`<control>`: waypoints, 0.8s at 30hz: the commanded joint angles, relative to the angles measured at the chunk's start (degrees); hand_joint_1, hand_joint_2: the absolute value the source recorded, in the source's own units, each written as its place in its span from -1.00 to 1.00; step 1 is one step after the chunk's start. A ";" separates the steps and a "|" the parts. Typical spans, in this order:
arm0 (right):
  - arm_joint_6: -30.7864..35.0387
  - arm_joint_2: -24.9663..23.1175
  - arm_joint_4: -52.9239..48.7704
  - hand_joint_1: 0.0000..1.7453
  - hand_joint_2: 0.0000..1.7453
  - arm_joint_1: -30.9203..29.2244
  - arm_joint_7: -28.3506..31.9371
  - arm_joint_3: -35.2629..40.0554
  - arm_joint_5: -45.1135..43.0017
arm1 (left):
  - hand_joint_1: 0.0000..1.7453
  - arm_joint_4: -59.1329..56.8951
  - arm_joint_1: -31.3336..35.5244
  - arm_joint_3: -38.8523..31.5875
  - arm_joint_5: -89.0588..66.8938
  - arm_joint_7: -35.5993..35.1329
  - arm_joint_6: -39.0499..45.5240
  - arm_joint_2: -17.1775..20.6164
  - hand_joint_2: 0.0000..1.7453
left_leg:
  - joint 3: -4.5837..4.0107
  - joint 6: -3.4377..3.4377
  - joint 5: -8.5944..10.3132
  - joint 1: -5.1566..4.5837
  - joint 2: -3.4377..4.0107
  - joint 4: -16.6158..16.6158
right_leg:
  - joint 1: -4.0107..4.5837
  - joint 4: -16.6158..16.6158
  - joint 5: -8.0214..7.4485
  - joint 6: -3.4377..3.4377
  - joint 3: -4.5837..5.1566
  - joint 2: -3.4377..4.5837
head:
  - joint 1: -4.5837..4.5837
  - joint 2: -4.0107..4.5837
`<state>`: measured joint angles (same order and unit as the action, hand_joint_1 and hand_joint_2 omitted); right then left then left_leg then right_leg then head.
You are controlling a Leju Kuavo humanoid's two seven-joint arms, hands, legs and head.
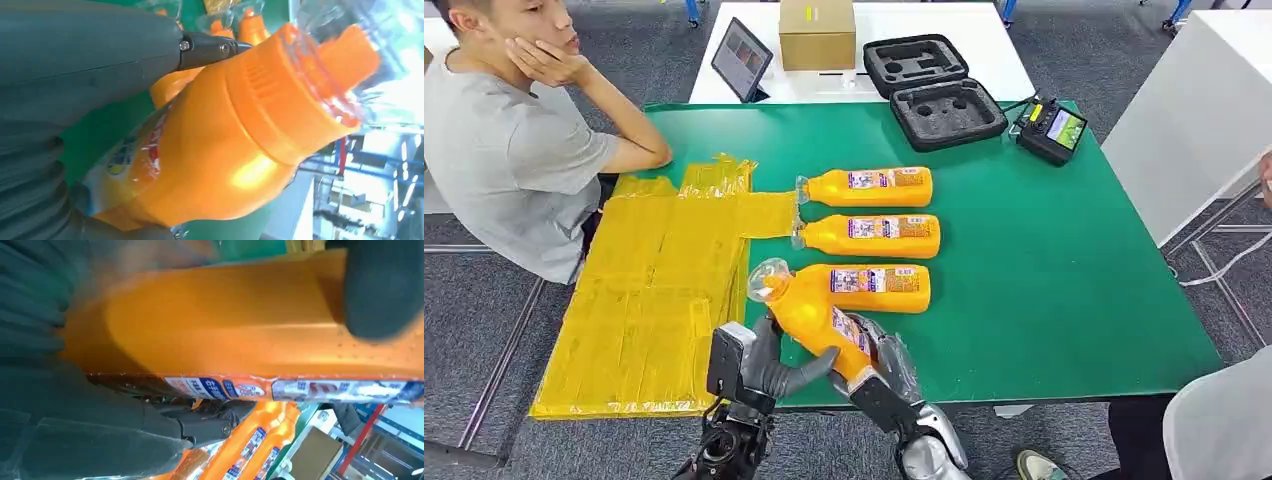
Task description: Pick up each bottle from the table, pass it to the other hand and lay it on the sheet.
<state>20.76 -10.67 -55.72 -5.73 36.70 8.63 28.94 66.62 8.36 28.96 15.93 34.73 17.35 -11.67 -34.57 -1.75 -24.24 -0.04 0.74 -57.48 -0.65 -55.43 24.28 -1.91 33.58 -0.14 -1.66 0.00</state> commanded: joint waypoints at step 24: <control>9.16 -0.61 15.11 0.96 1.00 -7.37 0.63 6.19 2.81 | 0.96 -10.91 6.93 6.45 12.44 -7.36 -9.46 -0.63 1.00 | 0.20 0.09 -0.03 0.05 -0.09 0.03 | 0.04 0.04 0.06 0.07 -0.21 -0.05 | 0.00 0.00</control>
<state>29.53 -10.82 -46.49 -10.86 38.27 11.10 30.58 62.23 11.41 32.26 28.94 26.01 6.67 -12.31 -34.54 -1.77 -24.21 -0.04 0.75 -57.49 -0.65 -55.43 24.28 -1.91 33.57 -0.14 -1.66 0.00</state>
